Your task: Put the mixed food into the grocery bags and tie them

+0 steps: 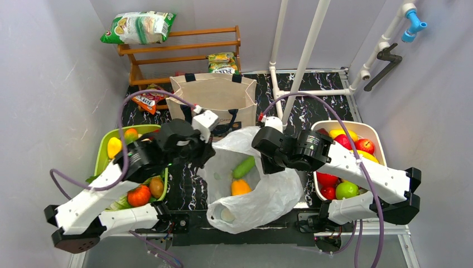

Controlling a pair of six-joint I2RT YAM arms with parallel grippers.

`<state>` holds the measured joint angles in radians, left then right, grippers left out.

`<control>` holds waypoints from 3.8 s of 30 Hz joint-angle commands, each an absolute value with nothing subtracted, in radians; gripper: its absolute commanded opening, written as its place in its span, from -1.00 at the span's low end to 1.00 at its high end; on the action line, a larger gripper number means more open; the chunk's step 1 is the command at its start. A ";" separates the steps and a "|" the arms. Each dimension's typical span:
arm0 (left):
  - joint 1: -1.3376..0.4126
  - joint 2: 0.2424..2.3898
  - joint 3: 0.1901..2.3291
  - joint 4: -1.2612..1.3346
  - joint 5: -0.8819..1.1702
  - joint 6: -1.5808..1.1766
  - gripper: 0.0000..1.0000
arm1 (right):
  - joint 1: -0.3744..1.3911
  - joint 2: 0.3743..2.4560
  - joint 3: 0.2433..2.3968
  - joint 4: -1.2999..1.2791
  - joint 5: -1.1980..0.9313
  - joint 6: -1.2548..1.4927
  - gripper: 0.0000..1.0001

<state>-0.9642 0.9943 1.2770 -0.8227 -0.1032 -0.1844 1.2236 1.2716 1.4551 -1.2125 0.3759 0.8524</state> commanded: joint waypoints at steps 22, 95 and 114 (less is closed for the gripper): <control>-0.960 0.570 1.171 -1.058 0.054 -0.765 -1.00 | 1.209 1.428 1.720 -0.966 0.261 0.205 -0.97; -0.965 1.054 1.183 -0.515 0.131 0.196 -0.53 | 1.209 1.143 1.334 -0.729 0.189 0.140 -0.97; -0.965 1.250 1.458 -0.918 0.035 -0.231 -1.00 | 1.209 1.087 1.389 -0.955 0.431 0.354 0.30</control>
